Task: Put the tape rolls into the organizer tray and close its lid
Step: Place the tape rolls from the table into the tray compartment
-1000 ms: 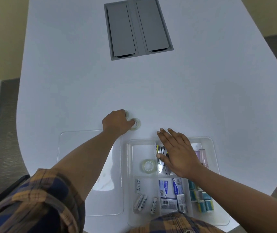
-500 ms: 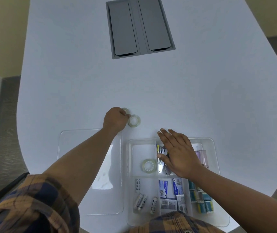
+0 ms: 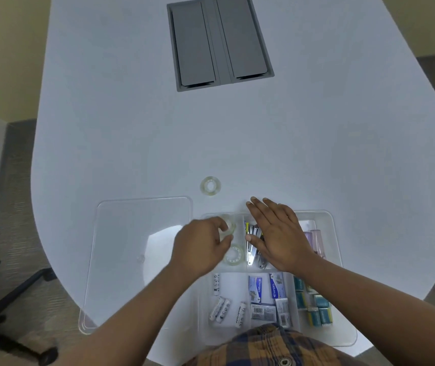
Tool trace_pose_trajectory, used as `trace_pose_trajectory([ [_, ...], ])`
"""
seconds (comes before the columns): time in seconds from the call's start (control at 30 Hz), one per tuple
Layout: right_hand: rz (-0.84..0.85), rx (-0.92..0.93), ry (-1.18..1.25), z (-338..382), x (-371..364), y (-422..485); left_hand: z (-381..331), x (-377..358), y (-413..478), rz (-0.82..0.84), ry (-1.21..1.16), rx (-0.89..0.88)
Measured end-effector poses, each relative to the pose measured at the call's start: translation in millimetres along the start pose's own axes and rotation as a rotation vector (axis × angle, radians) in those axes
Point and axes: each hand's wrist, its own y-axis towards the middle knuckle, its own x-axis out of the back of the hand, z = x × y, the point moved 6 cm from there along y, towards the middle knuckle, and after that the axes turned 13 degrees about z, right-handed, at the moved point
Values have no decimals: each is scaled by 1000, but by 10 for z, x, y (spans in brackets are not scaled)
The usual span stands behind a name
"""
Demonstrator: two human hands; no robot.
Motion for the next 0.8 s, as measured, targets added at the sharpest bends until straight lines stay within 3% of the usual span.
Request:
trace_pose_trajectory([
  [0.27, -9, 5, 5, 16, 32, -7, 53, -389, 12, 106, 196, 36],
  [0.57, -12, 13, 15, 10, 25, -7, 315, 134, 119, -116, -1, 167],
  [0.8, -15, 13, 14, 7, 19, 5, 404, 322, 599, -109, -5, 170],
])
